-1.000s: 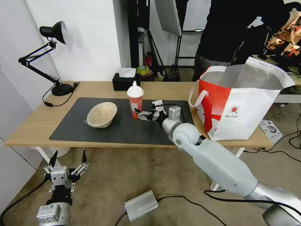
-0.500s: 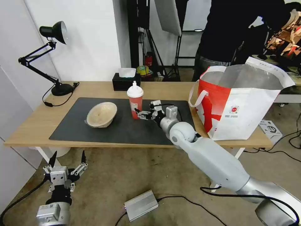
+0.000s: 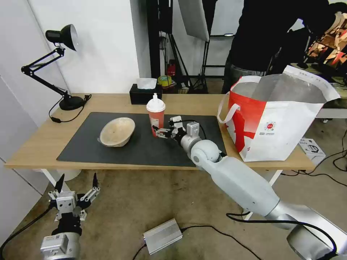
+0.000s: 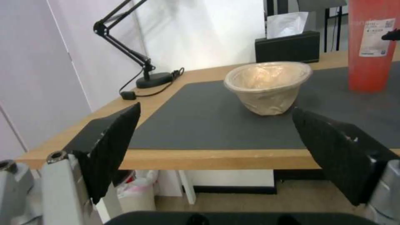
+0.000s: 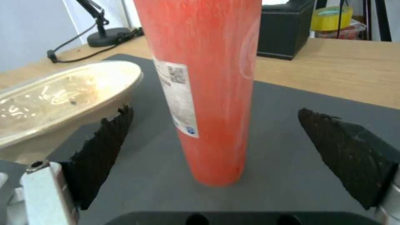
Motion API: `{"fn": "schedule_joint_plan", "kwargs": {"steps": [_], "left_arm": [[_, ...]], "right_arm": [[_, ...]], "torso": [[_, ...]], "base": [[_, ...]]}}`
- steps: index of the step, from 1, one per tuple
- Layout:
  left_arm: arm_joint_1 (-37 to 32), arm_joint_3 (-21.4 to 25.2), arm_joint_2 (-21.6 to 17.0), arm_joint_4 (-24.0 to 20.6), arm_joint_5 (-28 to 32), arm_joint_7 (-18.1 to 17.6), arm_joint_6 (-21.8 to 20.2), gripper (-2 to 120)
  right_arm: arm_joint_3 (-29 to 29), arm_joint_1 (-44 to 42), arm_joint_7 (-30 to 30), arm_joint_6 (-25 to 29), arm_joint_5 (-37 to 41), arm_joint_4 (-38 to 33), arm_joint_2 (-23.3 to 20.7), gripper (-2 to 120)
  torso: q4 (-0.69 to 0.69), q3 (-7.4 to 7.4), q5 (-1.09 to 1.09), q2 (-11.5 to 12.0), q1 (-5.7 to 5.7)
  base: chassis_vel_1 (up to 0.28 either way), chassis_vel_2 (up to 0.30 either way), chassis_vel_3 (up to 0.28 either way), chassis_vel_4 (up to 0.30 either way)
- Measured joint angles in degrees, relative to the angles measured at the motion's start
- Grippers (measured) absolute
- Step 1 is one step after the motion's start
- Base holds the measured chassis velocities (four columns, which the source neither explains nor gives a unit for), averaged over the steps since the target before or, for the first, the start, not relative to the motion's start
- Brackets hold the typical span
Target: Pick up the trash from the table and place it into the takeout bag.
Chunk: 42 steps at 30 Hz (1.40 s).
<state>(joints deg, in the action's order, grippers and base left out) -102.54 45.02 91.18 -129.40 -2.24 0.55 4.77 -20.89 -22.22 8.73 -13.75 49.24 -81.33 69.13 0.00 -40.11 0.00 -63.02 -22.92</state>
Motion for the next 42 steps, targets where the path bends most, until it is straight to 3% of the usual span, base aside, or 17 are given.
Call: {"fn": "schedule_joint_plan", "kwargs": {"steps": [42], "left_arm": [[-0.16,0.44,0.02,0.36,0.59,-0.06,1.06,98]], "right_arm": [[-3.24,3.95,-2.65,2.77,-1.89,11.80,5.93,100]], "torso": [[0.00,0.00,0.00,0.00,0.00]], "base": [[0.000,0.000,0.000,0.000]]}}
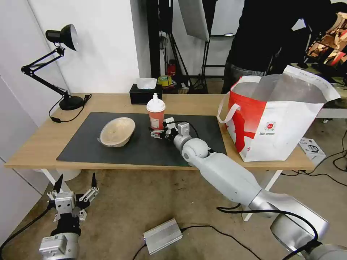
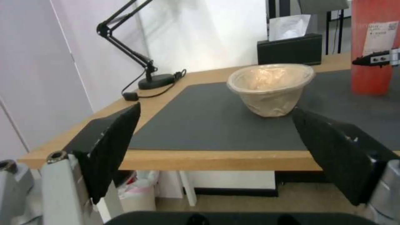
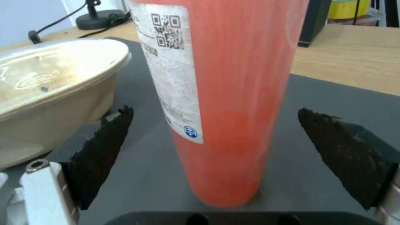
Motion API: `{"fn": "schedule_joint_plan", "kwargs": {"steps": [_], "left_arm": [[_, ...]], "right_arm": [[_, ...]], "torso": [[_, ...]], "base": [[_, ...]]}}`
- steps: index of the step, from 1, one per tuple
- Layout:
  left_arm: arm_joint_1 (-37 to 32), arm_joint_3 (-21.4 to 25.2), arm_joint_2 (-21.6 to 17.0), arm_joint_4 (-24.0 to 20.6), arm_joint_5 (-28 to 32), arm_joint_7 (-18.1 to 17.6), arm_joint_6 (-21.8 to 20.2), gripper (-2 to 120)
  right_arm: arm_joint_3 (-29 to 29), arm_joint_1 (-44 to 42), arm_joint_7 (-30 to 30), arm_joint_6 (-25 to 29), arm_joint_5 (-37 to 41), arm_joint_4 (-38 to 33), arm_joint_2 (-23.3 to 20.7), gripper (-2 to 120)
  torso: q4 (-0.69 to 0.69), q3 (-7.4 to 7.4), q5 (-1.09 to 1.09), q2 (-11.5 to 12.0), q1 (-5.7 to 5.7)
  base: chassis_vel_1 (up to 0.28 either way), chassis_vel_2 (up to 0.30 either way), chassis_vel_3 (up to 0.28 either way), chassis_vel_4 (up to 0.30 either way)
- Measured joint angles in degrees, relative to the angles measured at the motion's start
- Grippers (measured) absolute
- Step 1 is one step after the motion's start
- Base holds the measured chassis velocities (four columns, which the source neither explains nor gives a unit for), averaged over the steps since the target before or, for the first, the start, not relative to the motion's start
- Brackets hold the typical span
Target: Pick up the trash from the table and place it into the takeout bag.
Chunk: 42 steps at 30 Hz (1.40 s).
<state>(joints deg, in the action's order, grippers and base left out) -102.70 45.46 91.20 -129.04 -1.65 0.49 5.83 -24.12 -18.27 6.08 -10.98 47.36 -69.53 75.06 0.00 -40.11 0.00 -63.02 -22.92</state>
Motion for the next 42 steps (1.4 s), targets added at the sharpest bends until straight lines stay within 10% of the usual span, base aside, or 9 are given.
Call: {"fn": "schedule_joint_plan", "kwargs": {"steps": [42], "left_arm": [[0.27,-0.16,0.00,0.27,0.38,0.01,0.06,98]], "right_arm": [[0.55,3.10,-2.57,2.32,-1.52,8.51,5.14,100]], "torso": [[0.00,0.00,0.00,0.00,0.00]], "base": [[0.000,0.000,0.000,0.000]]}}
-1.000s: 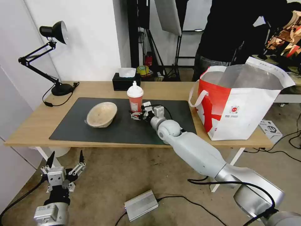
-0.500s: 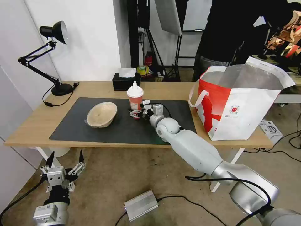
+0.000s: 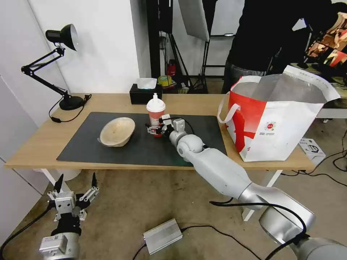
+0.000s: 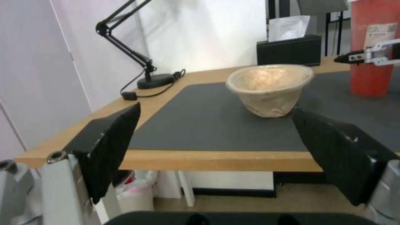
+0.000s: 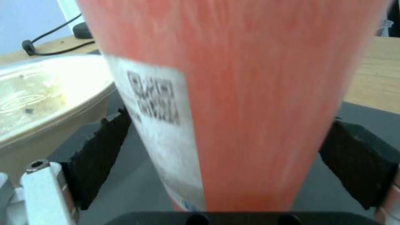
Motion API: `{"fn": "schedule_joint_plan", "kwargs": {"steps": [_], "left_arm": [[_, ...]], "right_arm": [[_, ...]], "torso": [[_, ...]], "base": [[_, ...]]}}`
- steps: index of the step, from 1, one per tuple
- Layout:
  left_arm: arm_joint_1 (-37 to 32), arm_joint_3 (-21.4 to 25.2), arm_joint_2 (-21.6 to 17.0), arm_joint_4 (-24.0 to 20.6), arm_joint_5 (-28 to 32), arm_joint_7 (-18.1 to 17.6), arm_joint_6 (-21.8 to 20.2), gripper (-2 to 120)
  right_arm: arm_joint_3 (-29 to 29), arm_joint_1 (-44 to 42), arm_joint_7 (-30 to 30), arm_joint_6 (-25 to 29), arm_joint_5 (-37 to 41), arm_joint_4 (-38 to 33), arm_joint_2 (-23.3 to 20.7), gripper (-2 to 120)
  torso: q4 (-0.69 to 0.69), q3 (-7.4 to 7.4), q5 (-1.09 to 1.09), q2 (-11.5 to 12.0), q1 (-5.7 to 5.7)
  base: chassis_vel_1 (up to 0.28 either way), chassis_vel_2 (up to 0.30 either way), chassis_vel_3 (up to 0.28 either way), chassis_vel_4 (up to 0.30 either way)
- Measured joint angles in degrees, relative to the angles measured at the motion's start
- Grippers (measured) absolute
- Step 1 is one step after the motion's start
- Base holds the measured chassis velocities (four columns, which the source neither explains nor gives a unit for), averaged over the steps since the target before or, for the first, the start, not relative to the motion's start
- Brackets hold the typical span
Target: Pick up the trash from the table and place it into the takeout bag.
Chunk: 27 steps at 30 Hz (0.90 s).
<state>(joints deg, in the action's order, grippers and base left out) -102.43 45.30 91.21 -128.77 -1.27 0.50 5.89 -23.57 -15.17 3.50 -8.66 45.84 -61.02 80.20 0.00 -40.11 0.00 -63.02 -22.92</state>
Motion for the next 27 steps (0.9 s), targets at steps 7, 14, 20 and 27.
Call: {"fn": "schedule_joint_plan", "kwargs": {"steps": [7,14,20,27], "left_arm": [[0.02,-0.20,0.00,0.09,0.00,0.00,0.00,98],[0.04,-0.42,0.02,0.24,-0.06,0.00,0.04,98],[0.09,-0.45,0.02,0.26,-0.09,0.00,0.07,98],[0.20,-0.69,0.02,0.34,-0.14,-0.01,0.08,98]], "right_arm": [[0.09,0.48,-0.38,0.56,-0.42,1.75,0.74,99],[0.22,0.58,-0.63,1.17,-0.71,2.81,1.40,76],[0.33,0.30,-0.63,1.26,-0.78,2.61,1.36,54],[0.24,0.02,-0.59,1.34,-0.79,2.00,0.86,31]], "torso": [[0.00,0.00,0.00,0.00,0.00],[0.00,0.00,0.00,0.00,0.00],[0.00,0.00,0.00,0.00,0.00],[0.01,0.00,0.01,0.00,0.00]], "base": [[0.000,0.000,0.000,0.000],[0.000,0.000,0.000,0.000],[0.000,0.000,0.000,0.000],[0.000,0.000,0.000,0.000]]}}
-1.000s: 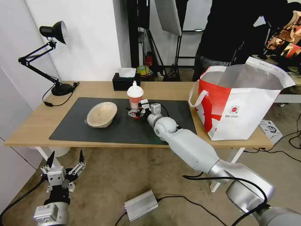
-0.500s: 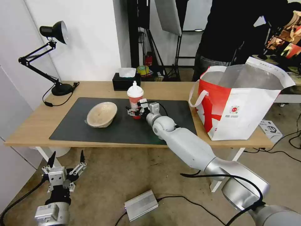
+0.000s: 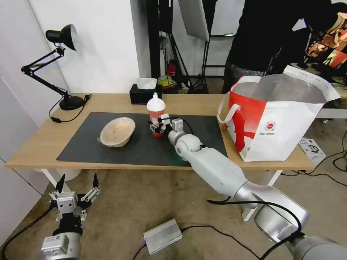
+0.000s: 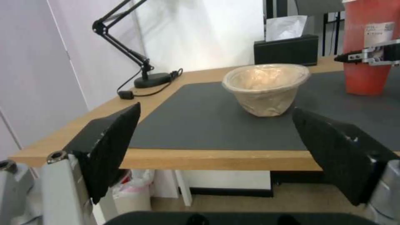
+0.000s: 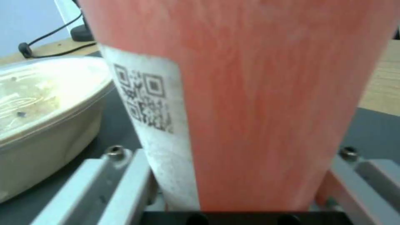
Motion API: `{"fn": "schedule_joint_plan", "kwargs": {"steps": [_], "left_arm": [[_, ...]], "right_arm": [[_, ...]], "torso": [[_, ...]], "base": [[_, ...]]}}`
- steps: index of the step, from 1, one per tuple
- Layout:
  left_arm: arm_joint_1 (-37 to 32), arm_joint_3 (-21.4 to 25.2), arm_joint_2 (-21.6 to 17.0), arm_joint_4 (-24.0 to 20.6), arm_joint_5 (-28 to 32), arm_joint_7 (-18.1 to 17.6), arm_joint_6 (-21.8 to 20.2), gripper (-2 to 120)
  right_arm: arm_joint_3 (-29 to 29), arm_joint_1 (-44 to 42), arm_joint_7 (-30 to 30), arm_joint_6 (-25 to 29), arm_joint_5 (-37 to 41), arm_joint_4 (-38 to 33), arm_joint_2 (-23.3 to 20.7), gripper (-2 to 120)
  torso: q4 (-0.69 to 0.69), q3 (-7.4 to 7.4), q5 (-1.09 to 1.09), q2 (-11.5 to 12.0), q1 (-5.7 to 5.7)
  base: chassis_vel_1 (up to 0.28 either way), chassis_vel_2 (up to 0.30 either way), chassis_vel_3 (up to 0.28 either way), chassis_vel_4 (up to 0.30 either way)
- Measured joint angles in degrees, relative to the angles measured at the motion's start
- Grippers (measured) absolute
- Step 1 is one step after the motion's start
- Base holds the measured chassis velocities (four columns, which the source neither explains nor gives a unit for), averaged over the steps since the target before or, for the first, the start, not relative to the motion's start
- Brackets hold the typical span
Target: Pick up the trash from the table and place it into the takeout bag.
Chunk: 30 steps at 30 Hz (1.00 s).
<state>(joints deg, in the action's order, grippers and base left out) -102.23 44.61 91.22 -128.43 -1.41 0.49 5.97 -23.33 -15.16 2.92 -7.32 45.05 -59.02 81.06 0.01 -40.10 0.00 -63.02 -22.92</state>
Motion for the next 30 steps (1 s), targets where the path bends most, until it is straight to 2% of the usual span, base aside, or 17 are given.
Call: {"fn": "schedule_joint_plan", "kwargs": {"steps": [7,10,24,30], "left_arm": [[-0.03,0.11,0.00,0.01,-0.07,0.00,0.03,98],[-0.08,0.18,0.00,0.00,-0.08,0.00,0.04,98],[-0.16,0.19,-0.02,0.05,-0.09,-0.01,0.12,98],[-0.30,0.21,-0.03,-0.43,-0.13,-0.02,0.12,98]], "right_arm": [[-0.30,-0.20,0.51,-0.13,0.33,-1.77,-1.24,13],[-0.52,-0.26,0.85,-0.36,0.57,-2.66,-1.87,9],[-1.18,-1.11,2.73,-1.15,1.57,-7.64,-5.10,9],[-0.89,-0.64,4.03,-2.88,2.86,-13.00,-7.53,9]], "torso": [[0.00,0.00,0.00,0.00,0.00],[0.00,-0.01,0.00,0.00,0.00],[-0.01,-0.01,0.00,0.00,0.00],[-0.01,-0.01,0.00,0.00,0.00]], "base": [[0.000,0.000,0.000,0.000],[0.000,0.000,0.000,0.000],[0.000,0.000,0.000,0.000],[0.000,0.000,0.000,0.000]]}}
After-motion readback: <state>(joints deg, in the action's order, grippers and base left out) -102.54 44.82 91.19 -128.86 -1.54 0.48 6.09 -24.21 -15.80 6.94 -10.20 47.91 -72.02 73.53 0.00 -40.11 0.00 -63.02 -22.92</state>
